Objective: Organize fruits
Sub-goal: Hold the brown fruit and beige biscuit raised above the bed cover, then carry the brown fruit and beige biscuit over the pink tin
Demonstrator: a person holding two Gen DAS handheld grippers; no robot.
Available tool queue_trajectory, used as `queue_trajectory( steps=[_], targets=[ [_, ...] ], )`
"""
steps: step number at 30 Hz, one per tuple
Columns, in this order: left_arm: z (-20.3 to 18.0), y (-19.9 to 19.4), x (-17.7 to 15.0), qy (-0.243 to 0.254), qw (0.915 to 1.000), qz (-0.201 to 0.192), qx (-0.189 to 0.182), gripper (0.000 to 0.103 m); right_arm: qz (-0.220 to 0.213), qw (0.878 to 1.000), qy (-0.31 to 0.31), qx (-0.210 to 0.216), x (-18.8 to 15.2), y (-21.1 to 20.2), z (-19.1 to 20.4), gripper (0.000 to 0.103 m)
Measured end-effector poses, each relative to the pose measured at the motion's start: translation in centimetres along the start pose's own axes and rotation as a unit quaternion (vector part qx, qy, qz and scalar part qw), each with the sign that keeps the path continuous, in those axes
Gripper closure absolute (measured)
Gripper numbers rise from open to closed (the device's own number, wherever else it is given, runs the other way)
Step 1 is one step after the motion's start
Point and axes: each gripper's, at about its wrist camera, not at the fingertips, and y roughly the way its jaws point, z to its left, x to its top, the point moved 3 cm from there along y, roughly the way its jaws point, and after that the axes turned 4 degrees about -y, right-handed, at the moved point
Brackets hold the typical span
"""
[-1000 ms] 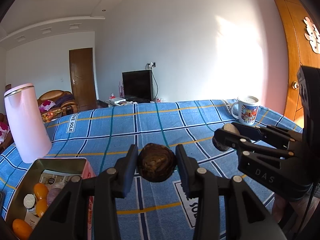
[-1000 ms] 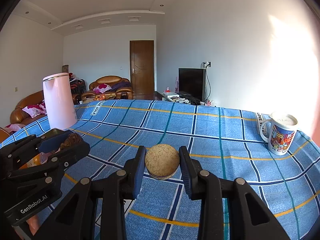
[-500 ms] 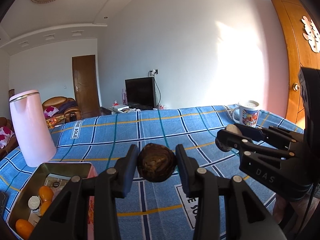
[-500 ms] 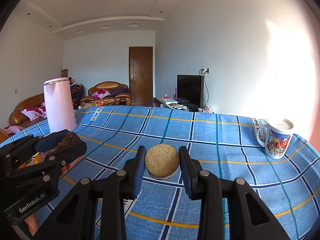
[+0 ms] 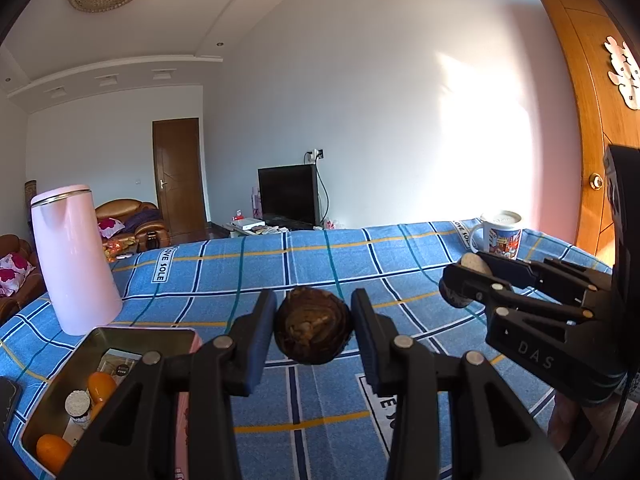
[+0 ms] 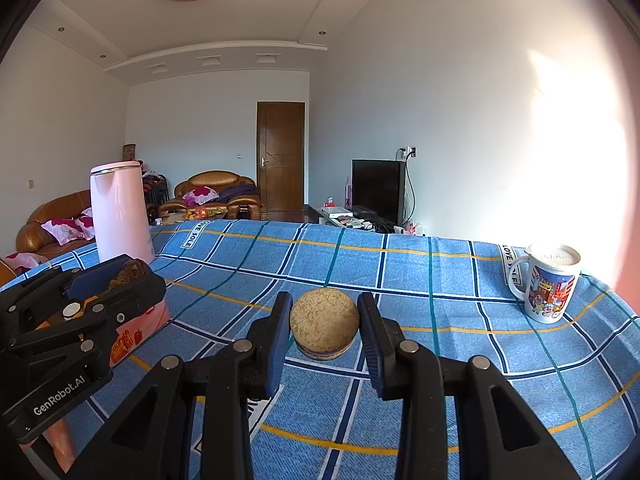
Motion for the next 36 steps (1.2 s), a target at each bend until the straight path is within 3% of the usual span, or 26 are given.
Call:
queue_trajectory(
  steps=[15,23,36],
  targets=[
    [1.9,-1.0,-0.4,-0.013,0.9999,0.009,-0.005,0.063,0.020,1.000,-0.004,0.015,-0.1,0.0,1.7,0.068],
    [4.2,-1.7,-0.5,-0.024,0.9994,0.025,0.006,0.063,0.041,0.998,-0.004,0.054,0.2,1.0,4.4,0.068],
    [9.3,-4.1,-0.4,-0.043,0.9974,0.034,0.046,0.063,0.042,0.991,-0.028,0.128,1.9,1.4,10.6,0.068]
  ],
)
